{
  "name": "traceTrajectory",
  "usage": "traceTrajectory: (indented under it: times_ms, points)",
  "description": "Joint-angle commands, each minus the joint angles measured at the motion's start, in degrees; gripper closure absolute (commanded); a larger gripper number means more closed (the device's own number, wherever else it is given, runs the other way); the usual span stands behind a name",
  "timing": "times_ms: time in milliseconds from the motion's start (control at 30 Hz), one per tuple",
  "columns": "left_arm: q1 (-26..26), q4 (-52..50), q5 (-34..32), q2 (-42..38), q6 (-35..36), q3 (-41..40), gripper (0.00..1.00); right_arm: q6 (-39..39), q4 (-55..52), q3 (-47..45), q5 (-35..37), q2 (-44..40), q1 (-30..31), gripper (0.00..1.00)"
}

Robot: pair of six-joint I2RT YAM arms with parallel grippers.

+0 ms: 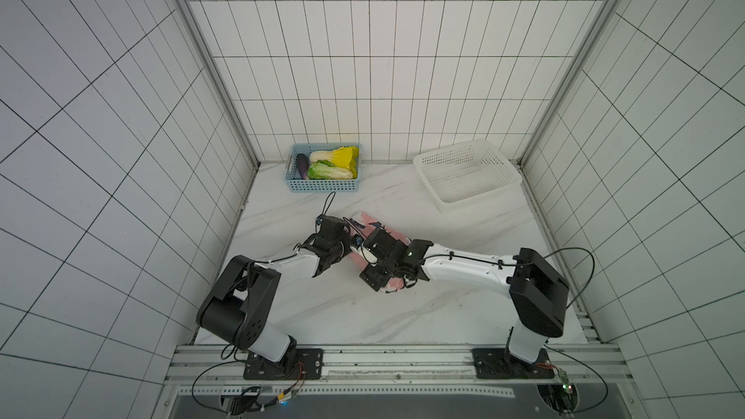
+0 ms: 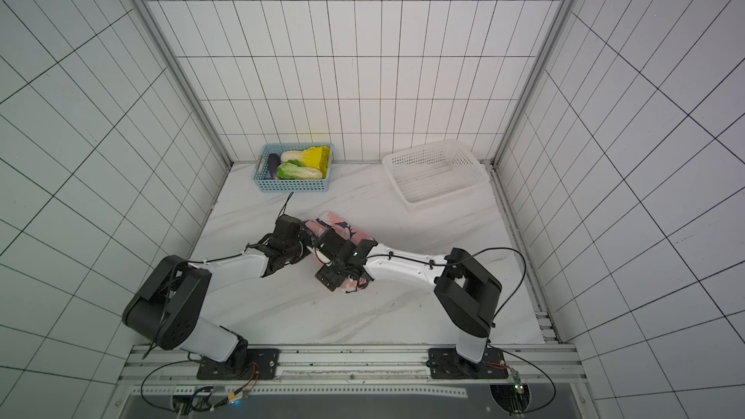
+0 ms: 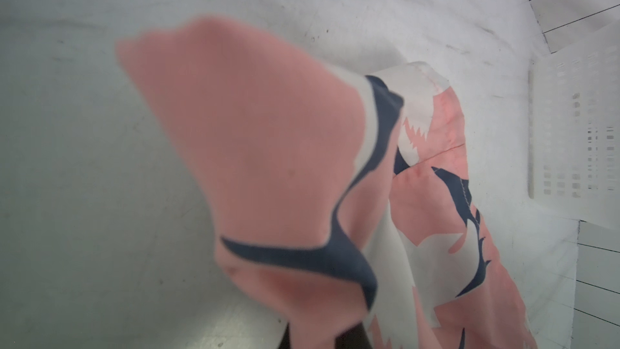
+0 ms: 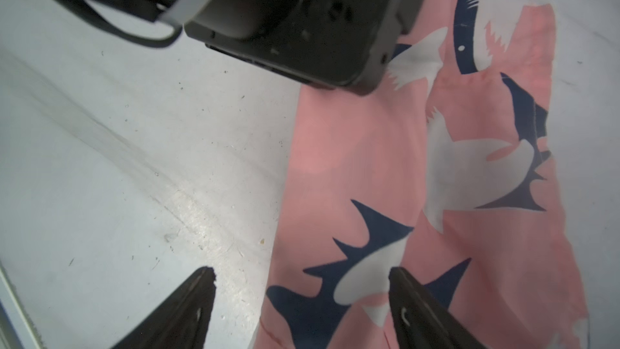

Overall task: Roll up the shorts
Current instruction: Roll the shorts at the center of the board.

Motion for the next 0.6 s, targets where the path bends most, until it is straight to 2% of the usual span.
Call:
traceTrajectory:
  times_ms: [0,133,167,200,233,267,333,433,467,500,567]
  points:
    - [-0.38,-1.37,0.00,-0.76,-0.97,1.60,1.00,-1.56,0.80,2.07,6.33,3.79,1.04,0.21]
    - [-0.42,-2.24,0.70,-0.60,-1.49,2.36,1.00,-0.56,0.04,3.28,12.51,7.18,1.99,0.30]
    - [-0.37,-2.24,0.85,-0.66,-1.78,2.41,1.00,-0.67,0.53,3.01,13.87,7.77,2.29,0.36]
    - [-0.42,-2.21,1.01,-0.67,-2.06,2.43,1.00,-0.52,0.65,3.02,14.94,8.31,2.57,0.49]
    - [-0.36,-2.24,1.13,-0.67,-2.14,2.50,1.00,-0.34,0.57,3.00,15.19,8.65,2.58,0.57]
    - [-0.44,-2.25,1.31,-0.75,-2.31,2.58,1.00,-0.24,0.58,2.86,15.20,8.84,2.52,0.61]
    - [-0.42,-2.26,1.38,-0.92,-2.42,2.67,1.00,-0.23,0.70,2.50,14.37,8.88,2.27,0.77]
    - [-0.19,-2.76,1.52,-1.02,-2.47,2.92,1.00,0.80,0.63,1.90,8.91,7.77,0.72,0.91]
    - [-0.01,-3.40,1.56,-1.03,-2.58,3.16,1.00,1.51,0.66,1.69,6.49,7.33,-0.10,0.93]
    - [0.27,-4.44,1.62,-0.93,-2.56,3.68,0.93,2.53,0.72,1.36,3.46,6.87,-1.18,0.94]
    - [0.80,-5.31,1.79,-1.06,-2.28,4.24,0.69,4.72,1.26,0.45,-3.02,5.86,-3.55,0.95]
